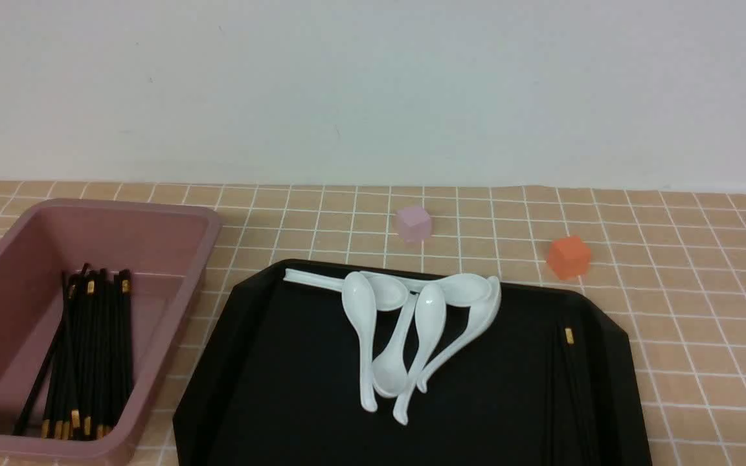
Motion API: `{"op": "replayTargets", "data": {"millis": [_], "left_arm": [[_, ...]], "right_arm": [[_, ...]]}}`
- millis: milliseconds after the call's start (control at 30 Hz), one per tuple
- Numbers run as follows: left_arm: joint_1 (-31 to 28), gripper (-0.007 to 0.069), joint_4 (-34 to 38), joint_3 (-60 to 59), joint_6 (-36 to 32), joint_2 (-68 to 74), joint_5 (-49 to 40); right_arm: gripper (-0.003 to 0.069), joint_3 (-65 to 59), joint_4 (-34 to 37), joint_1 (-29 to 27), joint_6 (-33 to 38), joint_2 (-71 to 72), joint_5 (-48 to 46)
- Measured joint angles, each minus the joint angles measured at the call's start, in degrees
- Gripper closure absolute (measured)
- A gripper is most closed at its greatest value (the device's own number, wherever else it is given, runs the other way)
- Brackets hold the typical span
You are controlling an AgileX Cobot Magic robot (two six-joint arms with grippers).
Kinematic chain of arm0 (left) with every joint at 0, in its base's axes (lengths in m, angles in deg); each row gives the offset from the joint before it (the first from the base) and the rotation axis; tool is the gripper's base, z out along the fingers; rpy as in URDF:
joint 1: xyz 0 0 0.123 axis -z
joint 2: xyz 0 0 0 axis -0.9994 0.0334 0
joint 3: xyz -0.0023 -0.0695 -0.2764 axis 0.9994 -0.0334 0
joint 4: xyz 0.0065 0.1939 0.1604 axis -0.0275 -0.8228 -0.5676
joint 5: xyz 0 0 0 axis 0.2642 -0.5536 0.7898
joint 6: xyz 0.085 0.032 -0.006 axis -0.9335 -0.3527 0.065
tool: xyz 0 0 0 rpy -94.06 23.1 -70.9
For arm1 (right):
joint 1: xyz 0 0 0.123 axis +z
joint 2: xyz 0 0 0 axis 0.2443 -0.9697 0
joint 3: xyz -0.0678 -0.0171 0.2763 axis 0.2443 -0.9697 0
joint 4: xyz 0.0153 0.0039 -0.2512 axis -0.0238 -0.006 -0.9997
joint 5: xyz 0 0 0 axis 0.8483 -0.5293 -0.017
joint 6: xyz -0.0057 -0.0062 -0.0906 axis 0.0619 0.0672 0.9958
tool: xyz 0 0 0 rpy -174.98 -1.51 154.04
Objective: On brown tablecloth take chopsticks from black tray and put them in box.
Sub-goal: 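Move the gripper over the chopsticks on the black tray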
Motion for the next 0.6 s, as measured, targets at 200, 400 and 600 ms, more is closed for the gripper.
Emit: {"op": "replayTargets", "data": {"millis": [200, 400, 600], "left_arm": [[0.00, 0.0386, 0.00, 0.00, 0.00, 0.00, 0.00], [0.00, 0.0386, 0.00, 0.00, 0.00, 0.00, 0.00], [0.00, 0.0386, 0.00, 0.00, 0.00, 0.00, 0.00]], "right_arm": [[0.0540, 0.00, 0.00, 0.00, 0.00, 0.00, 0.00], [0.0532, 0.00, 0.00, 0.00, 0.00, 0.00, 0.00], [0.0528, 0.00, 0.00, 0.00, 0.00, 0.00, 0.00]]}}
